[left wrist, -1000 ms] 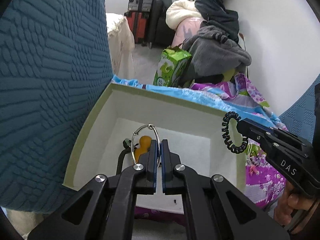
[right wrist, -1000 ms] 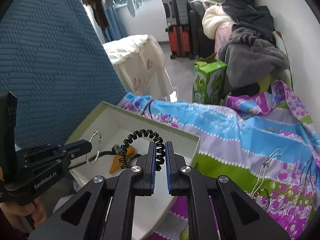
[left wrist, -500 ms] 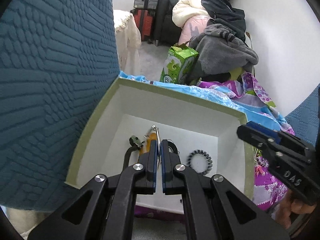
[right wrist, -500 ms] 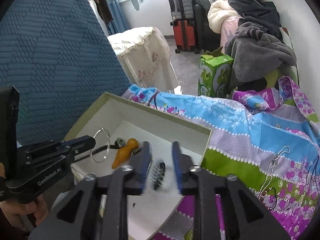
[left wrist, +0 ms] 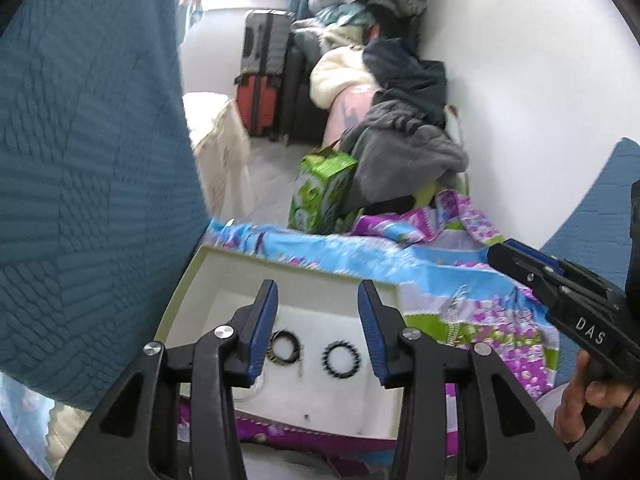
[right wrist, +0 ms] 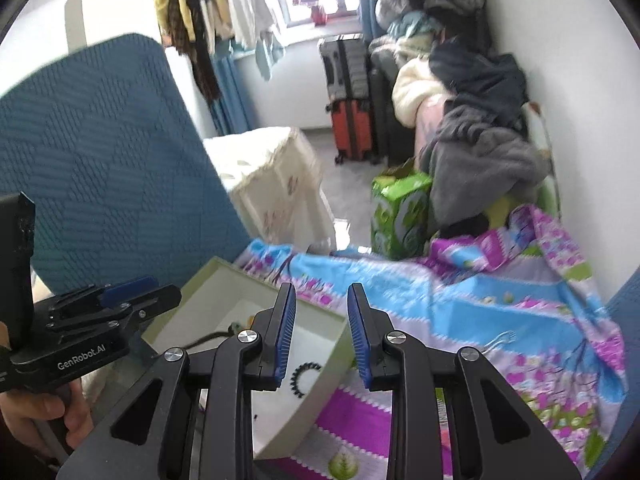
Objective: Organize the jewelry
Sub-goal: 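Move both open tools back from the box toward the remaining jewelry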
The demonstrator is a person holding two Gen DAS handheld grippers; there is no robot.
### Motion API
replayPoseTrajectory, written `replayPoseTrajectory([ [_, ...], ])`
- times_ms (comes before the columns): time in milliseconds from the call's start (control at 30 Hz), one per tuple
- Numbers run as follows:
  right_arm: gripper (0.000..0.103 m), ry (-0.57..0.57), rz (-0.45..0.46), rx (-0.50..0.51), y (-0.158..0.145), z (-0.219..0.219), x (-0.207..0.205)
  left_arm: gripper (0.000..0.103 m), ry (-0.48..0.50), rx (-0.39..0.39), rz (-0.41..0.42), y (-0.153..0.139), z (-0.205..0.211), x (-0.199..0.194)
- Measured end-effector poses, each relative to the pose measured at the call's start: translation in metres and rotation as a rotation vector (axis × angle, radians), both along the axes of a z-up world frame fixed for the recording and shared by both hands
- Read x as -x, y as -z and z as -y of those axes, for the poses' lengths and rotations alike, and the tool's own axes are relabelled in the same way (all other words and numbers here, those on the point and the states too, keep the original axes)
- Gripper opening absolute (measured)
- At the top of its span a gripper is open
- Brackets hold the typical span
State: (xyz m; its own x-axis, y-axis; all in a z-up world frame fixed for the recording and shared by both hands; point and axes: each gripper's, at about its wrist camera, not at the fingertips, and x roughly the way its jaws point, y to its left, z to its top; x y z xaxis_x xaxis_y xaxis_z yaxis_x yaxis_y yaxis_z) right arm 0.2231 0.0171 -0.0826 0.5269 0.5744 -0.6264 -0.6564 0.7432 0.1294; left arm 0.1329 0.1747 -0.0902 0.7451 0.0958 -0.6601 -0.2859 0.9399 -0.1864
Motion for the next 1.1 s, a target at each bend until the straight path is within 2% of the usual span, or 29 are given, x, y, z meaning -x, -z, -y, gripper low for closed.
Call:
replayPoseTrajectory([
  [233,0.025,0.085,0.08,-0.041,-0.04,0.056,0.008,0.042,0.056,0.008,0.069,-0.028,0.036,-0.001],
  [500,0.025,0.191,0.117,-0.061,-0.053,0.121,0.011,0.042,0.14,0.017,0.082,-0.032,0.087,-0.012],
  [700,0.025,0.251,0.095,-0.065,-0.03,0.16,0.007,0.042,0.198,0.062,0.059,-0.01,0.116,-0.022],
  [1100,0.025,0.267,-0.005,-0.032,0.048,0.183,0.008,0.042,0.229,0.097,-0.046,0.055,0.148,-0.045],
])
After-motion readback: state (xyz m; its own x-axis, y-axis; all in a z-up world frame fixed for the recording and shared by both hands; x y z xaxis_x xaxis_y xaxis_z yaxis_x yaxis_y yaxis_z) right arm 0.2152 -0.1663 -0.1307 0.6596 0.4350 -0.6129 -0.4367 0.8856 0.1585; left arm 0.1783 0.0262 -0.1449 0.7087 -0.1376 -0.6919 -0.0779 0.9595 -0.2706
